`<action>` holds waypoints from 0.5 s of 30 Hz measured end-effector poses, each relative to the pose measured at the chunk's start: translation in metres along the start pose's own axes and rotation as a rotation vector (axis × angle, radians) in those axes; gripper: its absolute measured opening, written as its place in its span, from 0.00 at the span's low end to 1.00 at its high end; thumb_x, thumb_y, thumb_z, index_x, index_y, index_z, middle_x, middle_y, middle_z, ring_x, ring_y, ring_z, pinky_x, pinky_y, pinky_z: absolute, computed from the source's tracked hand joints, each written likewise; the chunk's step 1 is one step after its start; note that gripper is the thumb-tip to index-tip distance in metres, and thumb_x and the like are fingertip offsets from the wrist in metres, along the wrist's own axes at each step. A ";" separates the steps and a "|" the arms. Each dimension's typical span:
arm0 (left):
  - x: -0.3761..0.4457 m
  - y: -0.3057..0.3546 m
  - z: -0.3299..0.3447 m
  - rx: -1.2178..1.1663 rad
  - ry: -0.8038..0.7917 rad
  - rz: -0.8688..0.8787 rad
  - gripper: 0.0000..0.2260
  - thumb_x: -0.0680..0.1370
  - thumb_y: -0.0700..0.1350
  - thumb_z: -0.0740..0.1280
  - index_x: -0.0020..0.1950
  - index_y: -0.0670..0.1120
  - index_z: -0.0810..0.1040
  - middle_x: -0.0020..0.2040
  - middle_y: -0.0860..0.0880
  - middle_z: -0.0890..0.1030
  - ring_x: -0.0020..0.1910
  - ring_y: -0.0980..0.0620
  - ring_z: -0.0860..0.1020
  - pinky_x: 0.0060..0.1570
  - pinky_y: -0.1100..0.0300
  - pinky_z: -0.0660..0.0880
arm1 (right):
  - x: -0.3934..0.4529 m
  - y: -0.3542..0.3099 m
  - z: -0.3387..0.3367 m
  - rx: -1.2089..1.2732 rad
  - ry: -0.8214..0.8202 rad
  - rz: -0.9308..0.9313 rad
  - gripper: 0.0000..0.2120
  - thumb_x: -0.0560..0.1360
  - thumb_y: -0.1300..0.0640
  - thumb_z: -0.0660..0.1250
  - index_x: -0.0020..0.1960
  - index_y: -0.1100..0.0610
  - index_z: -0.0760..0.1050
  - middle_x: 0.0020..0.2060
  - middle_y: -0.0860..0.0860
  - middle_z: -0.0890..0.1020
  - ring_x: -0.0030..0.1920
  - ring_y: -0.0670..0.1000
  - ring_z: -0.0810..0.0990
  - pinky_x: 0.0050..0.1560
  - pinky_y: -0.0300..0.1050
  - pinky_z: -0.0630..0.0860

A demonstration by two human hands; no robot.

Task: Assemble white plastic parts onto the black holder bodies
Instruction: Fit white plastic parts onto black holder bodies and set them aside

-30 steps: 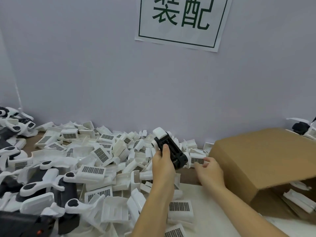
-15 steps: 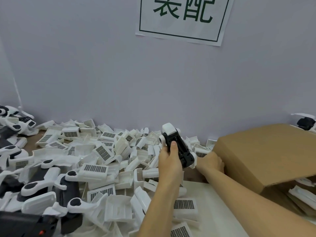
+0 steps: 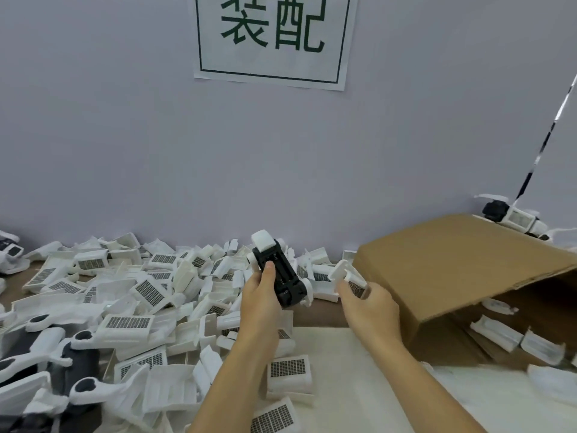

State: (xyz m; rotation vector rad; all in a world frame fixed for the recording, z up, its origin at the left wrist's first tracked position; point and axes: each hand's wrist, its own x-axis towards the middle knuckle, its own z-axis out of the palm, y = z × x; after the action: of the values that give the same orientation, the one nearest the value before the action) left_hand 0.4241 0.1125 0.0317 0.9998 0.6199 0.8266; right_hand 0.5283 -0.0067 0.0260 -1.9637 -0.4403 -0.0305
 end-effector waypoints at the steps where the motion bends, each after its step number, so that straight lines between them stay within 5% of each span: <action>1: -0.001 0.001 0.001 -0.001 0.006 -0.001 0.12 0.85 0.50 0.61 0.57 0.46 0.81 0.52 0.45 0.86 0.51 0.46 0.85 0.43 0.54 0.81 | -0.003 -0.001 -0.006 0.064 -0.026 0.007 0.18 0.74 0.41 0.67 0.38 0.55 0.75 0.32 0.47 0.77 0.35 0.50 0.75 0.35 0.45 0.69; 4: -0.006 0.002 0.004 0.035 0.002 0.014 0.13 0.85 0.50 0.62 0.60 0.44 0.81 0.53 0.44 0.86 0.54 0.44 0.84 0.55 0.48 0.80 | -0.011 -0.001 -0.021 0.216 -0.123 -0.030 0.14 0.74 0.41 0.69 0.40 0.52 0.78 0.35 0.47 0.81 0.37 0.48 0.78 0.40 0.45 0.75; 7: -0.011 0.000 0.010 0.118 -0.049 0.054 0.12 0.84 0.51 0.63 0.56 0.47 0.83 0.50 0.46 0.87 0.53 0.45 0.84 0.57 0.47 0.79 | -0.017 0.007 -0.026 0.352 -0.125 -0.060 0.15 0.74 0.45 0.73 0.58 0.47 0.77 0.50 0.42 0.84 0.51 0.42 0.82 0.53 0.45 0.79; 12: -0.019 -0.009 0.020 0.266 -0.174 0.151 0.11 0.83 0.48 0.65 0.52 0.44 0.85 0.42 0.50 0.87 0.40 0.58 0.85 0.35 0.69 0.77 | -0.018 0.017 -0.030 0.519 -0.101 -0.185 0.10 0.76 0.53 0.73 0.54 0.40 0.80 0.49 0.39 0.85 0.51 0.38 0.82 0.51 0.37 0.78; 15: -0.024 -0.013 0.026 0.335 -0.204 0.201 0.10 0.83 0.46 0.65 0.52 0.42 0.84 0.36 0.55 0.86 0.35 0.64 0.82 0.30 0.75 0.72 | -0.013 0.016 -0.036 0.569 -0.187 -0.292 0.19 0.78 0.59 0.70 0.47 0.31 0.81 0.46 0.37 0.85 0.47 0.36 0.82 0.44 0.29 0.76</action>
State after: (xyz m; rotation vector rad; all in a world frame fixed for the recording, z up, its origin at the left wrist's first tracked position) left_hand 0.4348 0.0762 0.0326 1.4507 0.4954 0.7972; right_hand 0.5272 -0.0481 0.0248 -1.3374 -0.7645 0.0850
